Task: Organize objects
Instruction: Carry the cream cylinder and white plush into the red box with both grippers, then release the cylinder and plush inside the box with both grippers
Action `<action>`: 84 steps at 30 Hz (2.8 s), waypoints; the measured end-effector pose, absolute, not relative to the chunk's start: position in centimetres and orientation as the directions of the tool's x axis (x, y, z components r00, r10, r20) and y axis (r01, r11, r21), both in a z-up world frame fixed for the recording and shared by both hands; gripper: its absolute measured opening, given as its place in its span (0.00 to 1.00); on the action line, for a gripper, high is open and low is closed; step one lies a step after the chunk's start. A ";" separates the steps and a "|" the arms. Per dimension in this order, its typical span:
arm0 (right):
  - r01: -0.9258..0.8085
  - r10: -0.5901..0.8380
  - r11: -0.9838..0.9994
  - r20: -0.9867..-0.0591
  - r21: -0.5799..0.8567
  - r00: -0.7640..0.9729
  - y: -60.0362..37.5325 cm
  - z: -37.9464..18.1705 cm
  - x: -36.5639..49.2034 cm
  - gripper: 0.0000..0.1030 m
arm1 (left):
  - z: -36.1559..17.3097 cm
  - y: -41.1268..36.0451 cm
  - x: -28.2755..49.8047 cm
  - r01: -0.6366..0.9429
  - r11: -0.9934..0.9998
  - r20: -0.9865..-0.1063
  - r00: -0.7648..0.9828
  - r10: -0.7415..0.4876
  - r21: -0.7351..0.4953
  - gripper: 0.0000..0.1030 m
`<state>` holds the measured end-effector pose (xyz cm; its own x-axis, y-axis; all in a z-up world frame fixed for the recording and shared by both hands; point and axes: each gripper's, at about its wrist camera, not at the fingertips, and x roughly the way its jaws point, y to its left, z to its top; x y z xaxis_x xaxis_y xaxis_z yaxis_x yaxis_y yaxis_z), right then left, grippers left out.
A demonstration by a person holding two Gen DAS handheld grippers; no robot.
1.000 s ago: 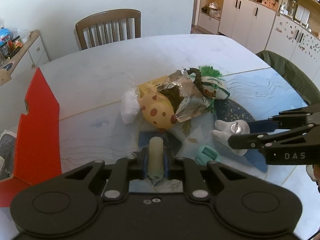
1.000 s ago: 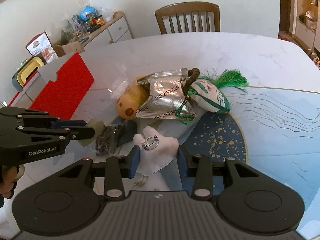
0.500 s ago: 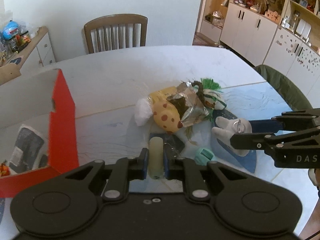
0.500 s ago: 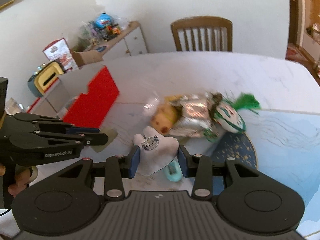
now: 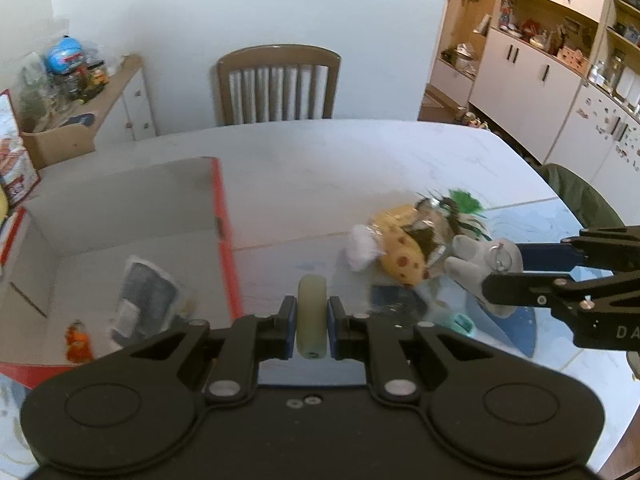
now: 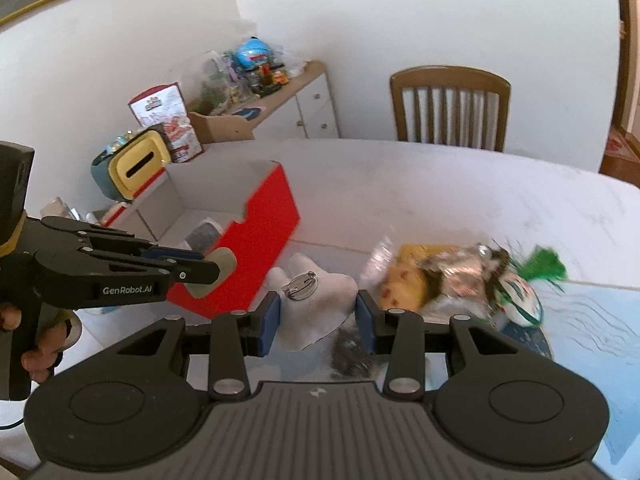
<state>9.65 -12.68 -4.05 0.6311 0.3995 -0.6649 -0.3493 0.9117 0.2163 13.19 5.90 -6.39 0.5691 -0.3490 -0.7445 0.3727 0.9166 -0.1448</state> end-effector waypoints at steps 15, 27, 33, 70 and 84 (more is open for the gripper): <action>-0.420 0.429 0.889 -0.649 0.182 0.628 -5.0 -2.1 12.2 0.39 | -5.3 13.7 15.6 0.282 0.946 -0.726 0.615 -0.308 -0.163 0.13; -0.426 0.417 0.887 -0.703 0.177 0.577 1.7 -4.3 16.1 0.39 | -7.8 19.6 18.8 0.205 0.968 -0.766 0.596 -0.241 -0.144 0.13; -0.456 0.405 0.879 -0.720 0.137 0.564 5.6 -5.2 17.8 0.39 | -9.1 22.5 20.9 0.167 0.978 -0.790 0.580 -0.200 -0.126 0.13; -0.510 0.293 0.860 -0.827 0.009 0.480 14.1 -12.1 21.0 0.41 | -16.6 21.9 26.3 0.305 0.952 -0.922 0.373 -0.103 0.016 0.13; -0.498 0.326 0.866 -0.803 0.043 0.498 11.9 -10.7 20.2 0.53 | -15.7 22.4 25.8 0.277 0.961 -0.910 0.396 -0.124 -0.010 0.25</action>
